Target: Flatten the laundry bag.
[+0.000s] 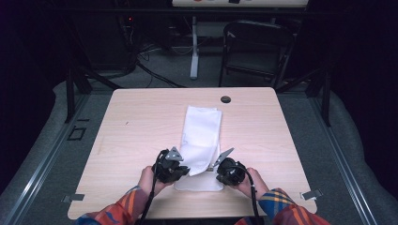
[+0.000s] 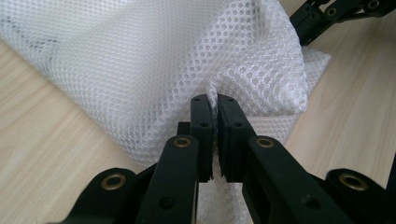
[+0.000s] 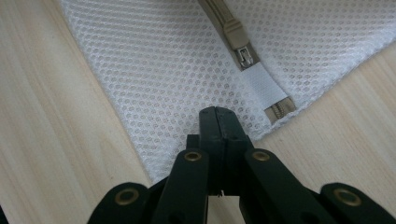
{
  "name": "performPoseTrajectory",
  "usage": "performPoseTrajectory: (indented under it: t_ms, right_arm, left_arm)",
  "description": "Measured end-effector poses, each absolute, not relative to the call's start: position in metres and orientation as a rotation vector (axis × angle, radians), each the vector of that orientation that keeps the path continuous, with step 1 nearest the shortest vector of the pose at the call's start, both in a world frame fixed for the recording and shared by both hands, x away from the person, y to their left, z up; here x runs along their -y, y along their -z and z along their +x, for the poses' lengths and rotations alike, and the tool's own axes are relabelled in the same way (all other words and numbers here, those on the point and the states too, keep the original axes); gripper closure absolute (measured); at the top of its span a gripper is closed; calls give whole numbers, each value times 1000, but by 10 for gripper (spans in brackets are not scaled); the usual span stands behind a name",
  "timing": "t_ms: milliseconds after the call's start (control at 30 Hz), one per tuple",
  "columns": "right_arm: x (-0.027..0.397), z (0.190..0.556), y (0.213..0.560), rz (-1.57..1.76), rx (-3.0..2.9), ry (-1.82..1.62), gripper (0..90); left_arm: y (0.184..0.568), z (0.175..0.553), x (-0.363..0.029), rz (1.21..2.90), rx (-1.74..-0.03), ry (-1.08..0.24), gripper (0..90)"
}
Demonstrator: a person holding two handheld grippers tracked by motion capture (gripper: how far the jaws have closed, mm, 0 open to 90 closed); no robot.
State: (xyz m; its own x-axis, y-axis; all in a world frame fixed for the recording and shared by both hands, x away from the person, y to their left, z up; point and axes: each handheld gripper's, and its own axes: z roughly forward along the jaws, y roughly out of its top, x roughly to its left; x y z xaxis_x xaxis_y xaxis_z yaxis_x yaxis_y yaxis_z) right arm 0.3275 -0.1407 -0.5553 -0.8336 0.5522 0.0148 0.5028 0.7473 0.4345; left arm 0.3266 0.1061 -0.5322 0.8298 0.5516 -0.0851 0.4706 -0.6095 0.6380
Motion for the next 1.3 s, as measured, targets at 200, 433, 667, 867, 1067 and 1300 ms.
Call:
performPoseTrajectory:
  t_ms: [200,433,667,867,1067,1300]
  right_arm:
    - [141,328,555,861,-2831,-657,900]
    - [141,328,555,855,-2831,-646,900]
    - [141,327,555,861,-2824,-645,900]
    - [141,328,555,858,-2828,-641,900]
    - [141,328,555,863,-2828,-637,900]
    - [141,328,555,875,-2825,-637,900]
  left_arm:
    - [530,328,-114,2321,-778,-165,858]
    - [525,327,-128,2267,-834,-203,858]
    - [524,325,-141,2263,-868,-226,855]
    - [524,324,-153,2260,-911,-234,855]
    - [526,323,-159,2247,-965,-249,856]
    - [527,323,-165,2249,-1004,-262,856]
